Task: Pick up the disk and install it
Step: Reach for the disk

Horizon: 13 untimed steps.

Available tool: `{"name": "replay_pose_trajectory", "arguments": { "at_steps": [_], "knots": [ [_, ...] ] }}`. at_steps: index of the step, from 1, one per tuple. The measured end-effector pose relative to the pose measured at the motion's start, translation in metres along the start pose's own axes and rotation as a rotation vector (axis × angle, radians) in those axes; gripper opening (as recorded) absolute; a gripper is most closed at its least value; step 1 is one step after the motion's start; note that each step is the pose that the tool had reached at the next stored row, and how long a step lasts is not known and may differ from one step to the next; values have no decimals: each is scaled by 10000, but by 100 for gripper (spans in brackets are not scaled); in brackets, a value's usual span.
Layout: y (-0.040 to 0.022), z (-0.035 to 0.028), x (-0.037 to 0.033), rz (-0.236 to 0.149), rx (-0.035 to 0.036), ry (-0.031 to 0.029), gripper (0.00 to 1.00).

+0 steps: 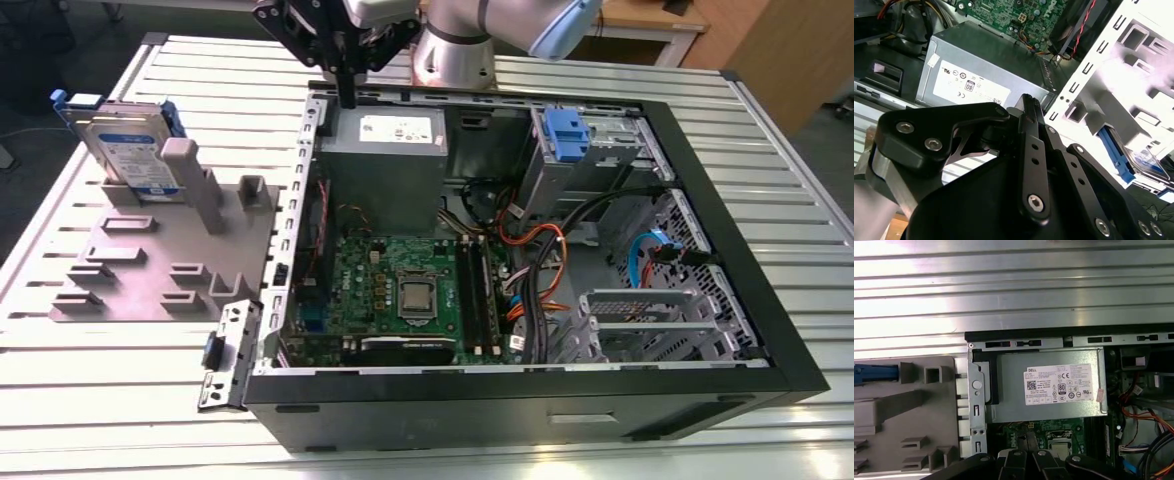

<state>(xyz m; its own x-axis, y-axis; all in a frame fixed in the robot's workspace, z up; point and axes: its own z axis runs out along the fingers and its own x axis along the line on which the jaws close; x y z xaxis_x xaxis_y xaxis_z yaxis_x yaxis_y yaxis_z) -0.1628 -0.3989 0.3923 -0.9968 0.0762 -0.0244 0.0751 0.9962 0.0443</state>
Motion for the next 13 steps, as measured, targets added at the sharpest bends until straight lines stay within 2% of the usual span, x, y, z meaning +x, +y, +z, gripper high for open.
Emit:
{"name": "replay_pose_trajectory", "arguments": {
  "at_steps": [13],
  "knots": [
    [-3,0,40,1,0,0,11]
  ]
}}
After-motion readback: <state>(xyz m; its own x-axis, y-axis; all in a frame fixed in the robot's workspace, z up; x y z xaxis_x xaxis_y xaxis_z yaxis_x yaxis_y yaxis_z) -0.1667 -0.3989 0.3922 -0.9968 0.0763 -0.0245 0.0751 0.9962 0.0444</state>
